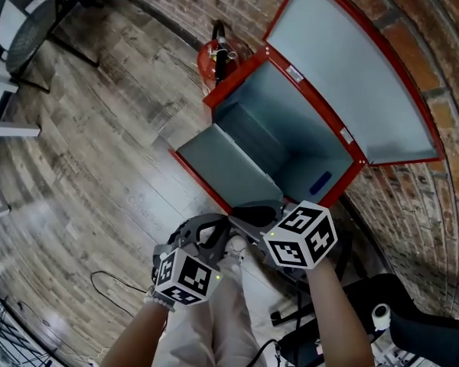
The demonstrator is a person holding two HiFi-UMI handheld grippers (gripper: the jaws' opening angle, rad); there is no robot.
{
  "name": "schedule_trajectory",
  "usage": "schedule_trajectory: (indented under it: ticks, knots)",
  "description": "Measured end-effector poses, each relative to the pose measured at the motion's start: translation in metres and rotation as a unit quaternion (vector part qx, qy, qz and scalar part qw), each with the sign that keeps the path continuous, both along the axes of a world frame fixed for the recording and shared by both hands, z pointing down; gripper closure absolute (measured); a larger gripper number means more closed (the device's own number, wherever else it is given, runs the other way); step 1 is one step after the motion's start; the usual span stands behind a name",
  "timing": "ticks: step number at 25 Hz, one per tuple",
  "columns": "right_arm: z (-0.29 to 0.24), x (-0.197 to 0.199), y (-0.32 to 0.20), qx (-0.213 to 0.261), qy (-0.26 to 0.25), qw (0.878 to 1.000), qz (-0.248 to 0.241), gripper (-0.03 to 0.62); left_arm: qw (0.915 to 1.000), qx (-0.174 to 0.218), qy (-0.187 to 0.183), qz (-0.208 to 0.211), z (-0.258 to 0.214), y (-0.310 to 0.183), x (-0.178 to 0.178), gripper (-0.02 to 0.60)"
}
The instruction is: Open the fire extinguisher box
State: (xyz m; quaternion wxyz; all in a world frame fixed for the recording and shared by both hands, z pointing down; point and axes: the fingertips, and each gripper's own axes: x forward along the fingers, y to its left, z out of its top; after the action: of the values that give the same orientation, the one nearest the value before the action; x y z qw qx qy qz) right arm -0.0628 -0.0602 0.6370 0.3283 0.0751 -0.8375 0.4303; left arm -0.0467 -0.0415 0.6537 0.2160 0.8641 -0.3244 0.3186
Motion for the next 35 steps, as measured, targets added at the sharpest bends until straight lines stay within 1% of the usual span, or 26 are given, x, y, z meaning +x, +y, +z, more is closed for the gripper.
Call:
schedule_trajectory:
  ticks: [4, 7, 10, 14, 18, 24, 28, 31, 35]
  knots:
    - [0.008, -0.008, 0.012, 0.005, 0.005, 1.000, -0.004, 0.536, 0.9996, 0.001, -0.017, -0.023, -0.001, 0.008, -0.037, 0.584]
    - [0.017, -0.014, 0.022, 0.013, 0.015, 1.000, 0.000, 0.537, 0.9988, 0.011, -0.029, -0.038, -0.005, 0.010, -0.060, 0.584]
    - [0.029, -0.021, 0.032, 0.019, 0.030, 0.999, -0.003, 0.537, 0.9979, 0.022, -0.038, -0.049, -0.011, 0.008, -0.078, 0.584]
    - [0.050, -0.031, 0.049, 0.027, 0.053, 0.998, -0.025, 0.542, 0.9960, 0.031, -0.037, -0.075, -0.016, 0.004, -0.095, 0.584]
    - [0.073, -0.040, 0.062, 0.037, 0.058, 0.997, -0.039, 0.547, 0.9950, 0.031, -0.037, -0.088, -0.013, 0.004, -0.103, 0.584]
    - [0.114, -0.054, 0.082, 0.035, 0.082, 0.995, -0.045, 0.553, 0.9939, 0.033, -0.031, -0.101, -0.016, 0.005, -0.113, 0.584]
    - [0.145, -0.054, 0.089, 0.038, 0.104, 0.992, -0.059, 0.553, 0.9945, 0.045, -0.047, -0.082, -0.013, -0.002, -0.111, 0.584]
    - [0.168, -0.056, 0.091, 0.040, 0.112, 0.991, -0.063, 0.556, 0.9936, 0.050, -0.030, -0.096, -0.006, -0.006, -0.111, 0.584]
    - [0.202, -0.059, 0.092, 0.037, 0.123, 0.989, -0.076, 0.559, 0.9927, 0.054, -0.027, -0.105, 0.005, -0.015, -0.117, 0.584]
